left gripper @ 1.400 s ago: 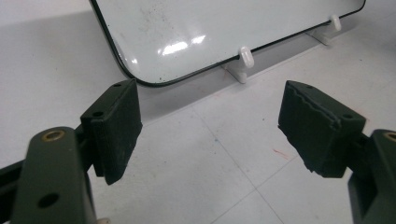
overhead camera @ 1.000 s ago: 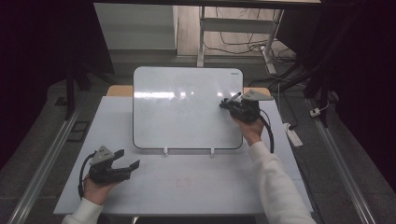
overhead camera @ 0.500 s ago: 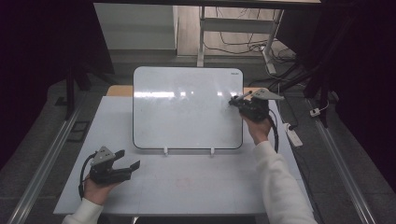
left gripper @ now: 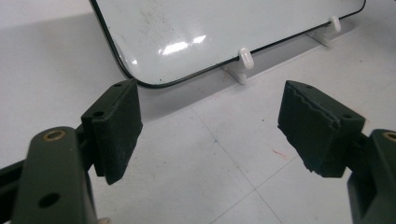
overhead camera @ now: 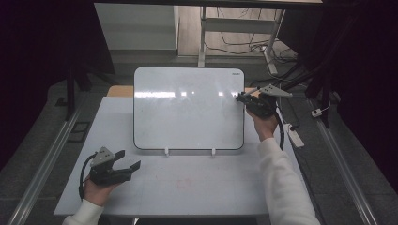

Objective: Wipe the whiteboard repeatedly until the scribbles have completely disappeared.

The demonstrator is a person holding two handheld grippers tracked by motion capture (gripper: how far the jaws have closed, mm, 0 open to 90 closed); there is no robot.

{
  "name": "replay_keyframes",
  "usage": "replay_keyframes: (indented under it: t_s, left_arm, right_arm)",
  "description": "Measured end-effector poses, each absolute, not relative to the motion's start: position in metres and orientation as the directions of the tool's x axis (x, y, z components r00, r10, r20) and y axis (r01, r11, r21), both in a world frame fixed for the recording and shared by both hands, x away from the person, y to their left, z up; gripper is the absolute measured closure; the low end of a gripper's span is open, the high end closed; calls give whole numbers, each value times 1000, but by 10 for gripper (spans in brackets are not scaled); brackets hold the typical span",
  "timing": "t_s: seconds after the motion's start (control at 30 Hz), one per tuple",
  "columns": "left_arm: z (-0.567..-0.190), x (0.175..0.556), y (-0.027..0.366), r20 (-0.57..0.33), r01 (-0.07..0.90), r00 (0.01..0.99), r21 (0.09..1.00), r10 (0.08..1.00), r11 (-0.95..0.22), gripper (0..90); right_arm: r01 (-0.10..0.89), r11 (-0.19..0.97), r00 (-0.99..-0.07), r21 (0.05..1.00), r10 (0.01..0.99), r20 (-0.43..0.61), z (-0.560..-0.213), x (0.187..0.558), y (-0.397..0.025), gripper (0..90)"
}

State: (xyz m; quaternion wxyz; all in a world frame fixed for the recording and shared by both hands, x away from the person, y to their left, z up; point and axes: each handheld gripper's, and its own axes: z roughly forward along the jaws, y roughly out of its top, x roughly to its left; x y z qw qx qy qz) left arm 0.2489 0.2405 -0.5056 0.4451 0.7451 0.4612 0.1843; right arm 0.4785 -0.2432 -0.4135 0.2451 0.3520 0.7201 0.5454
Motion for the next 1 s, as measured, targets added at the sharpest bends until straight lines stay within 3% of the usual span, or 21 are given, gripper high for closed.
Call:
replay_keyframes:
  t_s: [0.17, 0.33, 0.57, 0.7, 0.83, 1.0]
  left_arm:
    - [-506, 250, 242, -144, 528, 498, 832, 855, -168, 228]
    - [-505, 248, 241, -135, 521, 505, 835, 853, -177, 228]
    - [-506, 249, 241, -137, 523, 504, 834, 853, -175, 229]
    - [-504, 248, 241, -138, 518, 503, 838, 853, -170, 230]
    - [-504, 249, 241, -139, 520, 505, 837, 852, -172, 232]
    - [-502, 249, 237, -125, 508, 515, 842, 848, -183, 235]
  right_arm:
    - [221, 248, -684, 943, 728, -32, -417, 474, -231, 777]
    - [246, 129, -619, 961, 784, 54, -409, 486, -246, 777]
    - [237, 239, -689, 942, 725, -11, -420, 471, -229, 777]
    - [276, 169, -633, 946, 773, 47, -417, 470, -244, 776]
    - [272, 228, -694, 935, 720, 26, -421, 452, -235, 776]
    - [245, 213, -750, 946, 660, 45, -415, 420, -231, 776]
